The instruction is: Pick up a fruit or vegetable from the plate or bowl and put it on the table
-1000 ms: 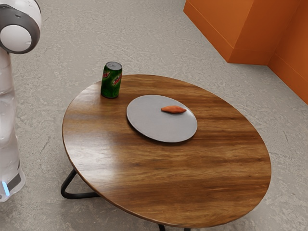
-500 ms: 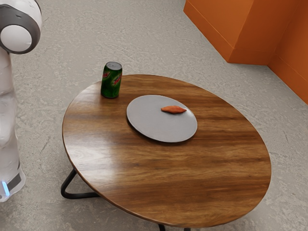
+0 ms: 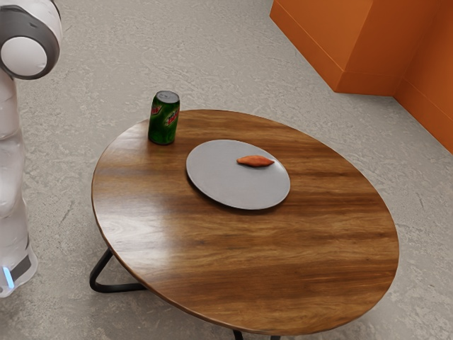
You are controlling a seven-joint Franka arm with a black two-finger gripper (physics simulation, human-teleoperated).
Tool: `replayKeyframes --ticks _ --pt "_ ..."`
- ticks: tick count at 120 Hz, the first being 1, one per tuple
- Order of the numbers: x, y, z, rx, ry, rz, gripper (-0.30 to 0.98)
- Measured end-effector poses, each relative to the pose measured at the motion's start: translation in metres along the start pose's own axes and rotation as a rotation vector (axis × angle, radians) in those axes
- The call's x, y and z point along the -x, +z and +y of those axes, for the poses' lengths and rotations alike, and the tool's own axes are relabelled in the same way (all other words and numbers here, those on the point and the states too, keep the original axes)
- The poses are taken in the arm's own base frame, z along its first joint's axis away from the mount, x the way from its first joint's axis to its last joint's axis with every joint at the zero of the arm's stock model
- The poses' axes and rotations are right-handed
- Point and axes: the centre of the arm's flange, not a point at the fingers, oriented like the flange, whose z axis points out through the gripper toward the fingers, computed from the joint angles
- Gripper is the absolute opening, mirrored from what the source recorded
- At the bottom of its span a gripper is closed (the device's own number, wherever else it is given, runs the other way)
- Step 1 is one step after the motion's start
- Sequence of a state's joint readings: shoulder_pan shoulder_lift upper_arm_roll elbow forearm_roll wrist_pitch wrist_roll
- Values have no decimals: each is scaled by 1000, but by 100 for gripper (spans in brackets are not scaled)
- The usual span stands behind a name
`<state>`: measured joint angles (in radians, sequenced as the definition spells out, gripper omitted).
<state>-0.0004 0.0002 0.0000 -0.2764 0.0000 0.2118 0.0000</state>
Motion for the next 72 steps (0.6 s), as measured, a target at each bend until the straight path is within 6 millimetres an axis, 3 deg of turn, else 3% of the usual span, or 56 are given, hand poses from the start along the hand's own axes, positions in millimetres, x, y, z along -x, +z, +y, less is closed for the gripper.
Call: replayKeyframes --ticks 38,72 --pt "-72 9 0 0 0 -23 69" --pt "-145 33 0 0 0 -37 69"
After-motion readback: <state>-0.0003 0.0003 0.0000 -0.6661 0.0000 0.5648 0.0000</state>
